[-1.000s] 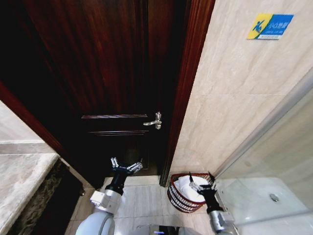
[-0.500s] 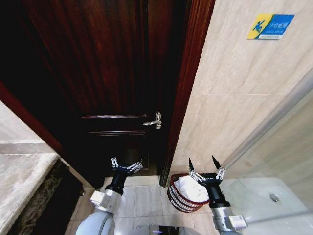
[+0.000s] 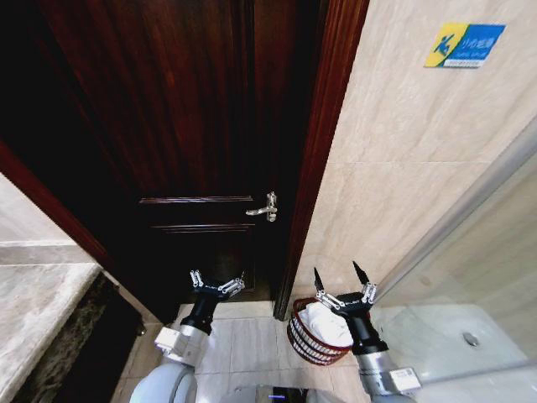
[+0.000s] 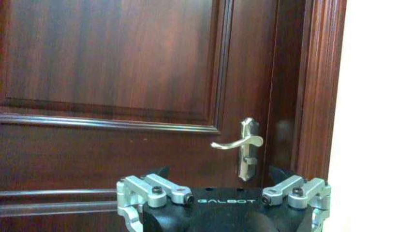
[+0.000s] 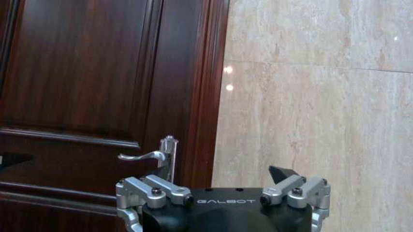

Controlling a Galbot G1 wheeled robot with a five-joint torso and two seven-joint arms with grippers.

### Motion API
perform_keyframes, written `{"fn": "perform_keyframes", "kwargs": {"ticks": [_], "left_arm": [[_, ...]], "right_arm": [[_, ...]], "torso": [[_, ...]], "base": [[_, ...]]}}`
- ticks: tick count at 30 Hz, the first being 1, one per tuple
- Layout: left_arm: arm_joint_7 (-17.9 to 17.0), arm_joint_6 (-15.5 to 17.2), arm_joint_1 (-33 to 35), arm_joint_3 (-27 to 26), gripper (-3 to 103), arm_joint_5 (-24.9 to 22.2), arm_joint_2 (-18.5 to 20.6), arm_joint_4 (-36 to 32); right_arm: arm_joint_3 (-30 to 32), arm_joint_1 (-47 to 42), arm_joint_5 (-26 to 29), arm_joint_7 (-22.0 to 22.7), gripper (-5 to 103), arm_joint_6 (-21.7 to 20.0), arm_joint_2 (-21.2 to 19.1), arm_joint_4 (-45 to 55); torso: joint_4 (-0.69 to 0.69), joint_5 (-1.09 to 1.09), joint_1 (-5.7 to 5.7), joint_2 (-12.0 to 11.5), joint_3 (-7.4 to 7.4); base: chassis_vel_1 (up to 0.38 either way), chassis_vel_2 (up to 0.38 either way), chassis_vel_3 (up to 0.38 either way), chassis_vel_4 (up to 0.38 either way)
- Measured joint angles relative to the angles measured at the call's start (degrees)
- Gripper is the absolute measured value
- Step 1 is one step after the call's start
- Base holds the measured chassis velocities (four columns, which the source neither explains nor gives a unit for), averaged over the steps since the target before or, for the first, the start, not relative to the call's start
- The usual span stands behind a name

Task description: Discard the used towel into the hamper.

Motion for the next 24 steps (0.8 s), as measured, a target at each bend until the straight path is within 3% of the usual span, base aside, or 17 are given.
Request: {"fn": "perform_keyframes", "kwargs": {"ticks": [24], "left_arm": [[0.0, 0.0, 0.0, 0.0, 100, 0.0, 0.0, 0.0]], "right_arm": [[0.06, 0.03, 0.03, 0.09, 100, -0.14, 0.09, -0.16]], "torso": [[0.0, 0.0, 0.0, 0.0, 0.0]], "base": [[0.0, 0.0, 0.0, 0.0]]}}
